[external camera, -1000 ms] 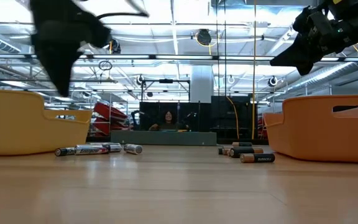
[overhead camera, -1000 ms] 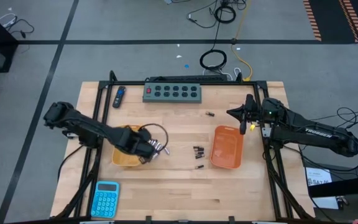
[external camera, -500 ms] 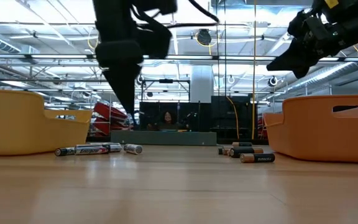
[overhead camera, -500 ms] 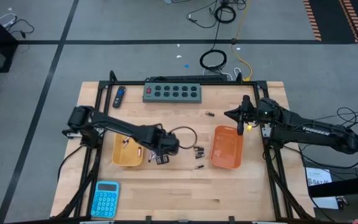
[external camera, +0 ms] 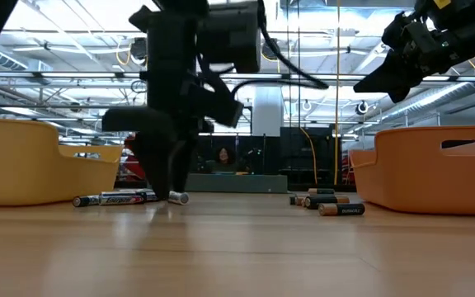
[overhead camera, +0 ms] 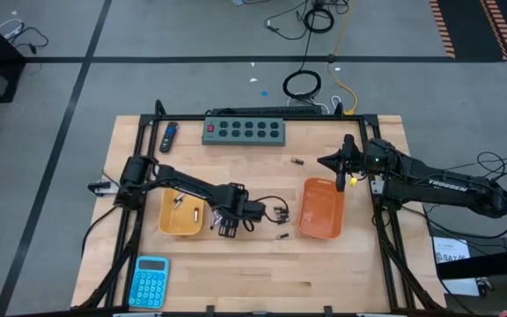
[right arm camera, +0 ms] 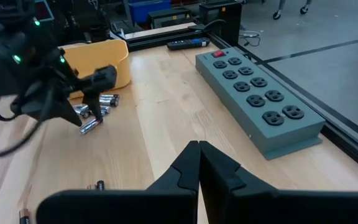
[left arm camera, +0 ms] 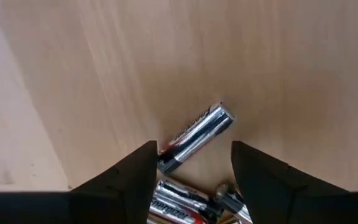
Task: Sort batteries
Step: Put the silver battery into the yellow bin
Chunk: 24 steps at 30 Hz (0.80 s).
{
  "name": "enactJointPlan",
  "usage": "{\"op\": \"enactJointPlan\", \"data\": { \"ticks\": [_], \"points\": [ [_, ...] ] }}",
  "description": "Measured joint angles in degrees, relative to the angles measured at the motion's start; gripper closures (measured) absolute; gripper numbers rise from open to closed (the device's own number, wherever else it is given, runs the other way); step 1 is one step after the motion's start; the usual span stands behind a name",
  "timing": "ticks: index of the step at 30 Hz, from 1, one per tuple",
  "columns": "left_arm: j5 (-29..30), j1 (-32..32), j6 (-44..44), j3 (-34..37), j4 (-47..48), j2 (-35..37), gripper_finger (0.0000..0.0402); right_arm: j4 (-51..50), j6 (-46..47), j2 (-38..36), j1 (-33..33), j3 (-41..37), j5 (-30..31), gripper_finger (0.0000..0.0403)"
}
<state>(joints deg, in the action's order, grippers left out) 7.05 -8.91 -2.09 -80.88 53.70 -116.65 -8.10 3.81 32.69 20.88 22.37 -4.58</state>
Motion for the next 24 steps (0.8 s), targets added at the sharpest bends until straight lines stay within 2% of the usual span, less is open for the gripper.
{"op": "enactJointPlan", "data": {
  "ticks": [6, 11, 20, 24],
  "points": [
    [-1.57, 0.91, -3.16, -0.21, -0.35, -1.78, 0.0247, -0.04, 0.0, 0.0, 0.0, 0.0, 0.0, 0.0403],
    [-2.75, 0.9, -4.73, -0.26, -0.36, -2.85, 0.0357, -0.39, 0.0, 0.0, 0.0, 0.0, 0.0, 0.0403],
    [-2.45, 0.99, 0.38, -0.88, -0.16, -3.01, 0.0363, -0.56, -0.26, 0.0, 0.0, 0.02, 0.0, 0.0403],
    [-1.82, 0.95, 6.45, -3.39, 2.54, -1.98, 0.0363, -1.03, -0.26, -0.02, 0.01, 0.02, 0.0, 0.0403]
  ]
}}
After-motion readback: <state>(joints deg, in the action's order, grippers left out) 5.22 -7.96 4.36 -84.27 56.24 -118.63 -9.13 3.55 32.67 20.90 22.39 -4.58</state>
